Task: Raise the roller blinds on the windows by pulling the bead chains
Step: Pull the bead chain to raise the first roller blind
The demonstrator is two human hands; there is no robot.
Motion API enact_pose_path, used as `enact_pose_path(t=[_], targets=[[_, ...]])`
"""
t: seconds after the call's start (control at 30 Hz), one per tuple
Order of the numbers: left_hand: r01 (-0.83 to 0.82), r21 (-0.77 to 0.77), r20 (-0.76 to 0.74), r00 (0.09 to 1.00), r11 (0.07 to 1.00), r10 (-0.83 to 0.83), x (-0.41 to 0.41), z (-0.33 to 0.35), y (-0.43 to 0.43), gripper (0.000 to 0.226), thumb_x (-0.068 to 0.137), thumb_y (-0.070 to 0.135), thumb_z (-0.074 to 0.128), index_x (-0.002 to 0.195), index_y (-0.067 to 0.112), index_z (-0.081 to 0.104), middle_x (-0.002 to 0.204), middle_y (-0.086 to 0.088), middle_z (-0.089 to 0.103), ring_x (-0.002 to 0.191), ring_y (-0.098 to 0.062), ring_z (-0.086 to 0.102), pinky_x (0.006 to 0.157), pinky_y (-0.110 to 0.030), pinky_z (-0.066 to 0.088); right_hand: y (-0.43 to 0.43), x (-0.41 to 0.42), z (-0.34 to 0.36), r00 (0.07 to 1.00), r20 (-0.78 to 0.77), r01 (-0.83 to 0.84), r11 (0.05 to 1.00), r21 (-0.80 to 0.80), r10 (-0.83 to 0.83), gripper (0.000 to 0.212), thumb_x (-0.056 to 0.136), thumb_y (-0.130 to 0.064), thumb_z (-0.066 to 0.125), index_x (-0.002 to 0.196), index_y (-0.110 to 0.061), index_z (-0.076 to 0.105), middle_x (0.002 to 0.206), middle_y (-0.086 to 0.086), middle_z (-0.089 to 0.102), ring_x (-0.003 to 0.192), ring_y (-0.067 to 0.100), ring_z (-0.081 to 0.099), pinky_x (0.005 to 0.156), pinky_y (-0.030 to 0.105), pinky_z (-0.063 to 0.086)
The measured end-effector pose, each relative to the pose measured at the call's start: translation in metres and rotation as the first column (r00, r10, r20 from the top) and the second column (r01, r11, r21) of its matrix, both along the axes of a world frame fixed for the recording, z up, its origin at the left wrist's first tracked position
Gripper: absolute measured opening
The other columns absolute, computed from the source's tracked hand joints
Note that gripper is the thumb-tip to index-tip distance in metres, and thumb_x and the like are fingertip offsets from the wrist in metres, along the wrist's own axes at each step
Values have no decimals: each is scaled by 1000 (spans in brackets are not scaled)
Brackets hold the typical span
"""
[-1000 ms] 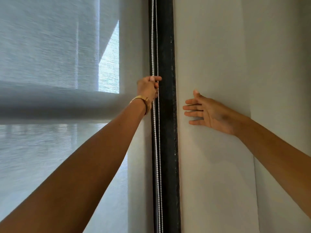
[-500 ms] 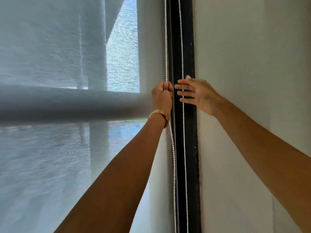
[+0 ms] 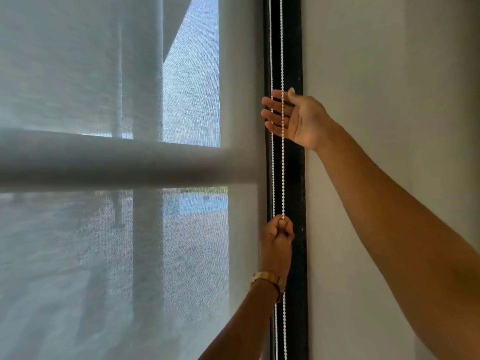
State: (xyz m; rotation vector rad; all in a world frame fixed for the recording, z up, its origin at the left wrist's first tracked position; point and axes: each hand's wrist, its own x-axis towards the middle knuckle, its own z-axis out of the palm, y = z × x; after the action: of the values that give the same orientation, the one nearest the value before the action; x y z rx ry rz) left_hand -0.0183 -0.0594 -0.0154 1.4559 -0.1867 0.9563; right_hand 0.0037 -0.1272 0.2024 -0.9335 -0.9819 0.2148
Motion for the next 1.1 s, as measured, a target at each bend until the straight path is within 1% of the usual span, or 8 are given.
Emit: enact_pose_path(t=[0.13,0.27,0.47,0.6,0.67,0.77,0.93,1.1], targets=[[22,-40,-104,994,999,-26,-8,-56,-1,37,91,-3,25,63,14,42,57,-2,34,46,-7,29,40,-12,27,4,-10,-13,991,53,130,987,-99,-125,31,101,-21,26,120,-11,49,93,4,67,68,15,62,59,26,48],[57,-86,-184,980,995,-72,-12,-108,0,36,90,-8,24,63,11,39,55,-3,32,40,-3,30,39,-10,25,12,-9,-27,953,61,298,955,-11,-297,25,99,-18,29,116,-14,48,83,2,63,48,7,41,43,19,30],[104,-61,-349,929,993,-119,-16,-163,15,42,89,-5,23,62,17,46,48,6,42,45,-9,36,41,-15,29,22,-1,-88,931,39,359,929,92,-363,35,90,-4,28,63,-19,46,44,-8,35,32,4,23,32,17,17],[202,-67,-558,804,977,-204,-25,-175,29,34,97,15,29,89,13,62,78,0,69,82,-22,64,67,-26,49,22,-5,-131,921,2,387,919,80,-388,35,86,-2,27,60,-20,41,46,-5,30,33,5,21,33,18,16],[256,-96,-595,760,962,-262,-25,-167,37,38,98,29,27,107,16,62,102,-1,70,107,-24,61,84,-33,48,21,-3,-158,918,3,395,917,59,-396,35,85,0,25,61,-21,41,48,-5,30,35,5,21,33,19,14],[230,-70,-501,833,971,-234,-17,-121,42,45,99,42,21,109,21,60,109,-2,67,106,-22,61,92,-37,45,19,5,-203,908,5,418,908,7,-418,36,84,5,24,63,-20,40,52,-2,29,37,5,23,34,20,14],[-33,-88,-231,973,996,12,3,1,37,48,100,34,27,106,5,65,83,3,67,81,-17,60,73,-31,43,21,12,-280,868,-5,494,866,-82,-496,32,89,2,29,67,-14,44,54,1,33,42,8,28,37,18,23],[113,-28,-98,988,993,-116,14,101,20,52,100,39,21,122,5,52,95,-7,64,75,-18,61,69,-30,51,27,17,-348,848,-22,513,829,-225,-530,50,95,-6,36,55,-31,54,52,-2,35,42,6,27,40,20,22]])
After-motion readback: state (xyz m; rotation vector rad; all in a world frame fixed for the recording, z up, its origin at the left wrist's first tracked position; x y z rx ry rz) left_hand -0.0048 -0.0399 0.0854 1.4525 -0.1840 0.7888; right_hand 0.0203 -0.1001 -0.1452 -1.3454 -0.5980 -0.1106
